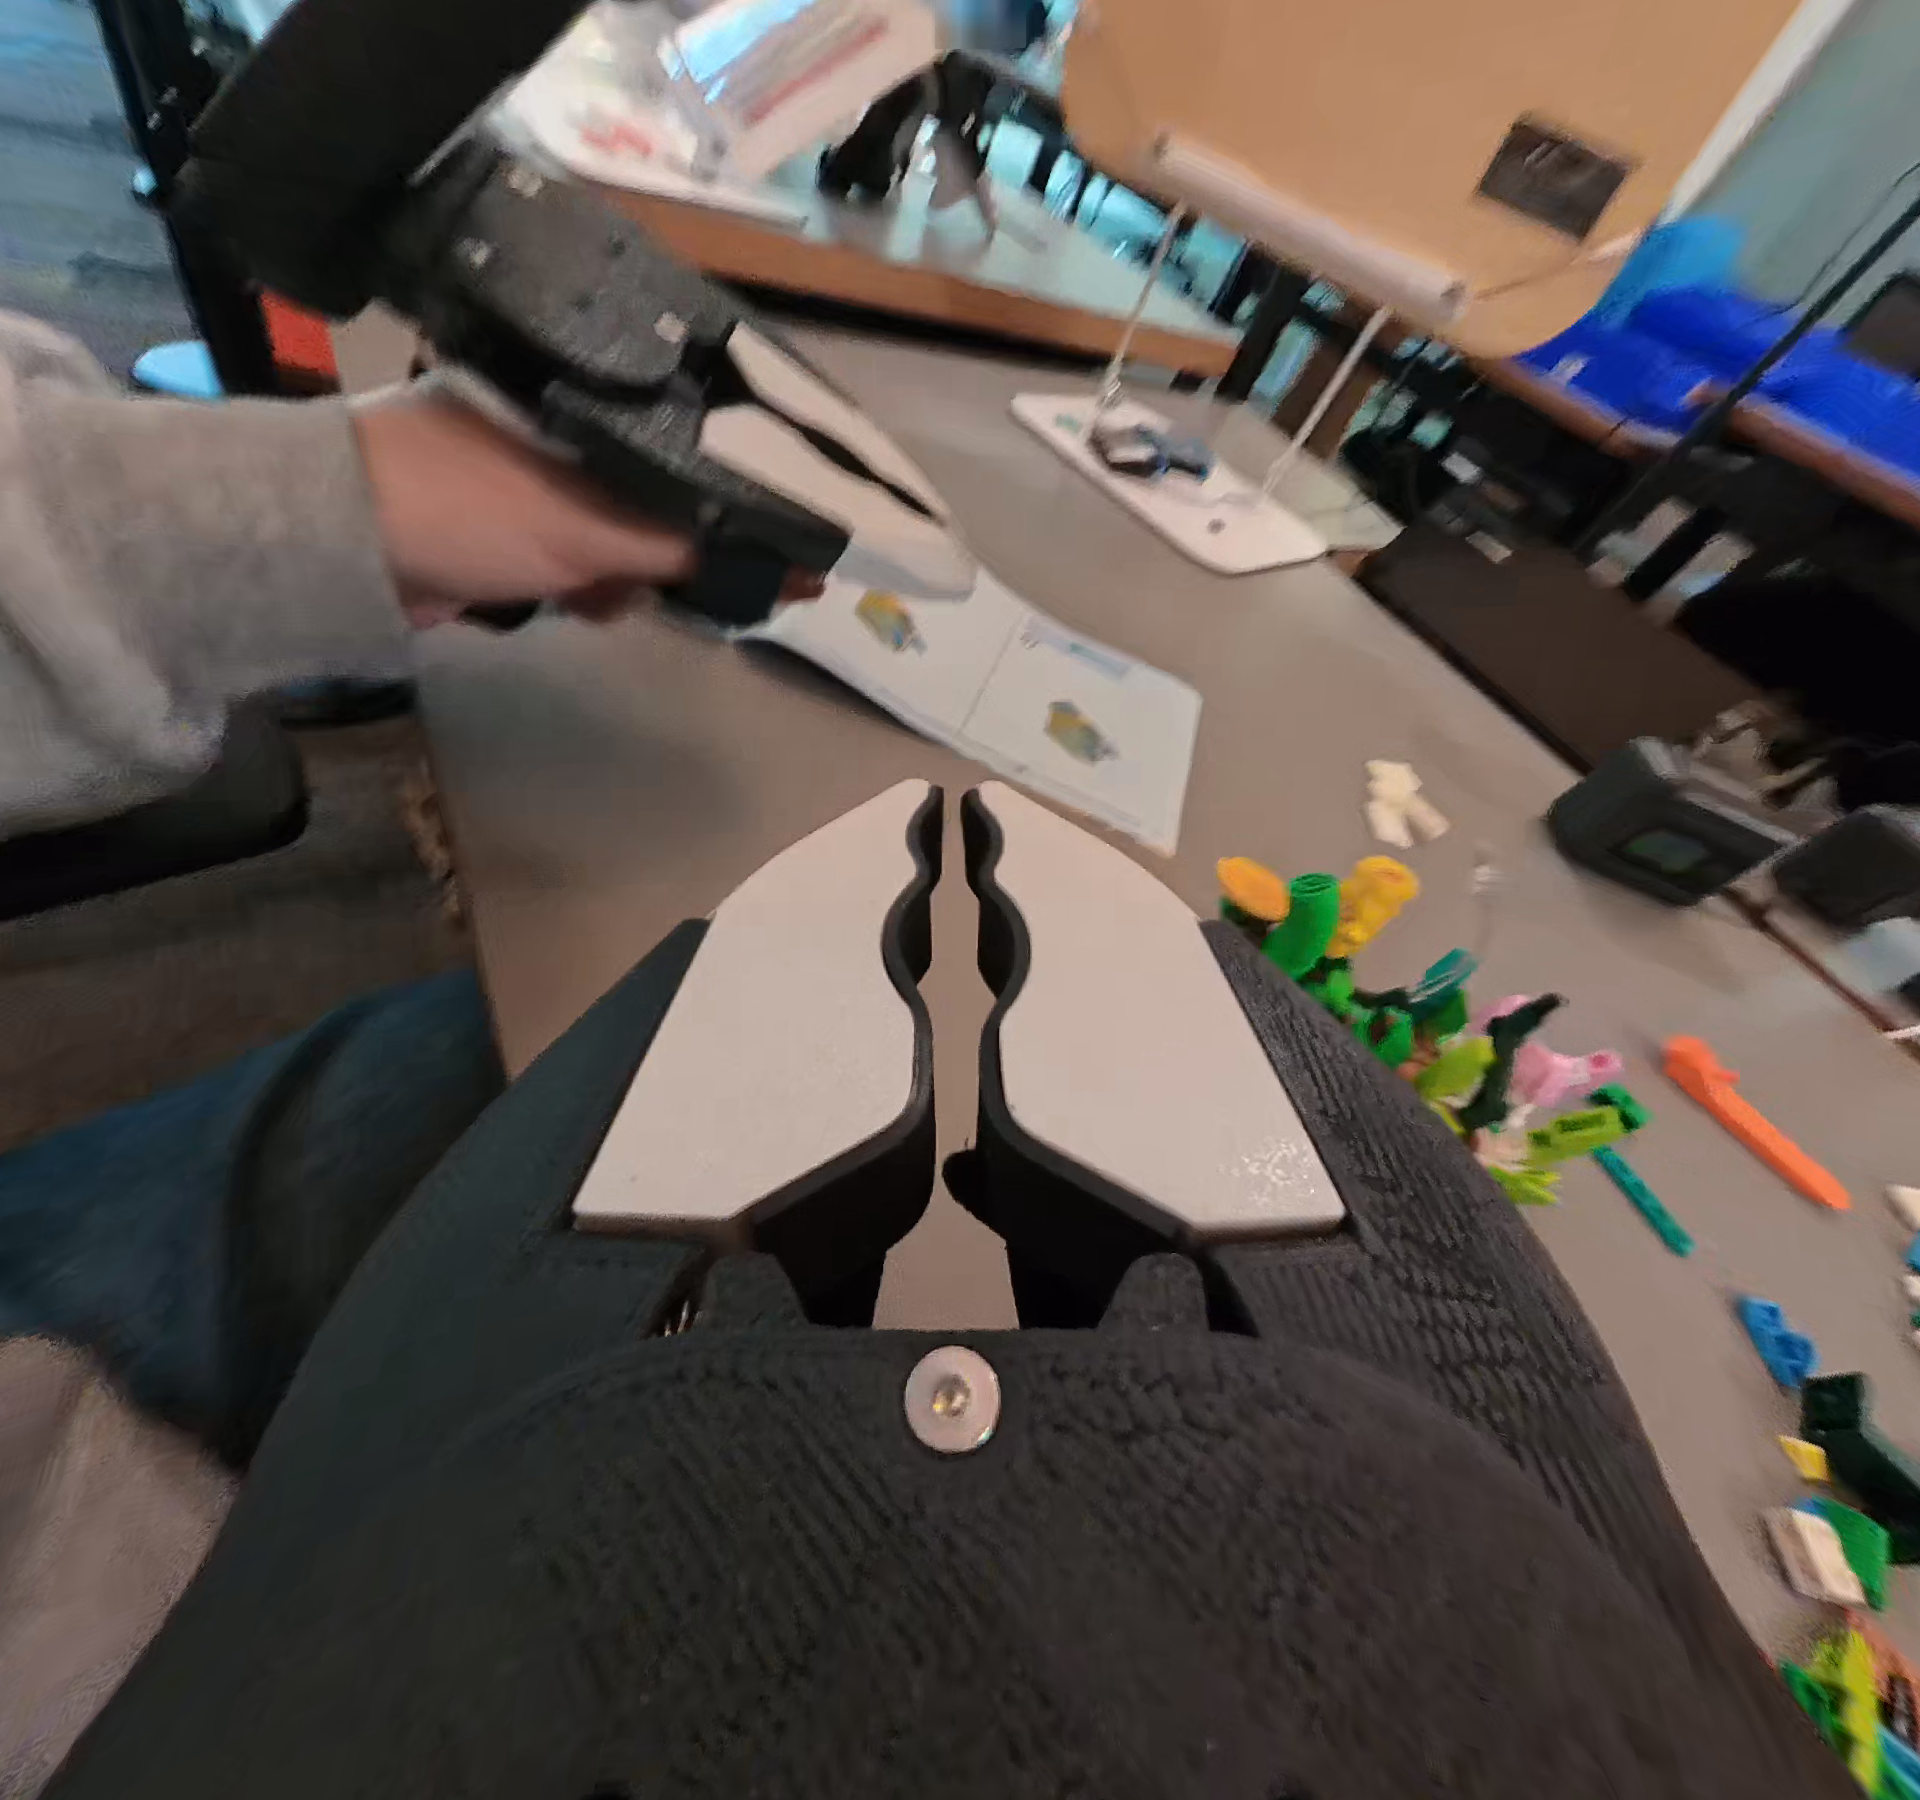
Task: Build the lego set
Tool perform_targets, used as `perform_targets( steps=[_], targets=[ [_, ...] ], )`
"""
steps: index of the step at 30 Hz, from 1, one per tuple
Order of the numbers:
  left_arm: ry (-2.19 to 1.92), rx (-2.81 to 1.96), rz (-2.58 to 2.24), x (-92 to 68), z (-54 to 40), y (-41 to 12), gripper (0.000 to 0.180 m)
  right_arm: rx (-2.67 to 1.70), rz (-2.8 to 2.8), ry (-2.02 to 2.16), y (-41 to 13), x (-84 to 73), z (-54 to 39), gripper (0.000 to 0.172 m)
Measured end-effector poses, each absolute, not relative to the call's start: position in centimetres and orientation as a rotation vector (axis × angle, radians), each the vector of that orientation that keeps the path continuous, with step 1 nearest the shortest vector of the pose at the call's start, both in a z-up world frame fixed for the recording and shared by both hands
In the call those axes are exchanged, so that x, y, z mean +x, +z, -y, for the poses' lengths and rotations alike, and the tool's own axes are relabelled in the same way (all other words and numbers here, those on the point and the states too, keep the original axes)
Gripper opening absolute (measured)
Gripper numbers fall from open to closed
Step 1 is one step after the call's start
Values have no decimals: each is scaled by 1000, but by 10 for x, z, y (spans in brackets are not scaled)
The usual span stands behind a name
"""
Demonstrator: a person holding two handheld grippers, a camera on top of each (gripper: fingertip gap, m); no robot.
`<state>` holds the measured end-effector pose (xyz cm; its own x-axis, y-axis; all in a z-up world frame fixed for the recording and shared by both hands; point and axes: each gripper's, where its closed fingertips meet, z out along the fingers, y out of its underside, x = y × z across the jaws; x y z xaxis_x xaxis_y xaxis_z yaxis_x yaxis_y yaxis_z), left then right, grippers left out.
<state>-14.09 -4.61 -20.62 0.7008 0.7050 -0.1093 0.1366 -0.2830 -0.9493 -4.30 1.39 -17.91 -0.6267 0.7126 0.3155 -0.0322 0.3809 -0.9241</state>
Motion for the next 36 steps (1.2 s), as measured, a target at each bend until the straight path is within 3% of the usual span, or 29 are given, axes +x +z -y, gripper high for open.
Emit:
perform_targets(
  steps=[1,13,18,33,36],
  targets=[
    [628,-1771,634,-136,37,-203,0,-586,1856,1304,-173,-46,-18,3],
    [626,-1345,513,-116,30,-166,16,-425,1201,976,-118,-63,-134,0],
    [529,-1357,525,-114,28,-169,18,-592,994,771,-121,-72,-207,0],
    [484,-1356,549,-117,28,-171,11,-682,1213,878,-159,-98,-202,0],
    [467,-1361,557,-118,28,-172,12,-499,1361,946,-165,-98,-179,12]
  ],
)
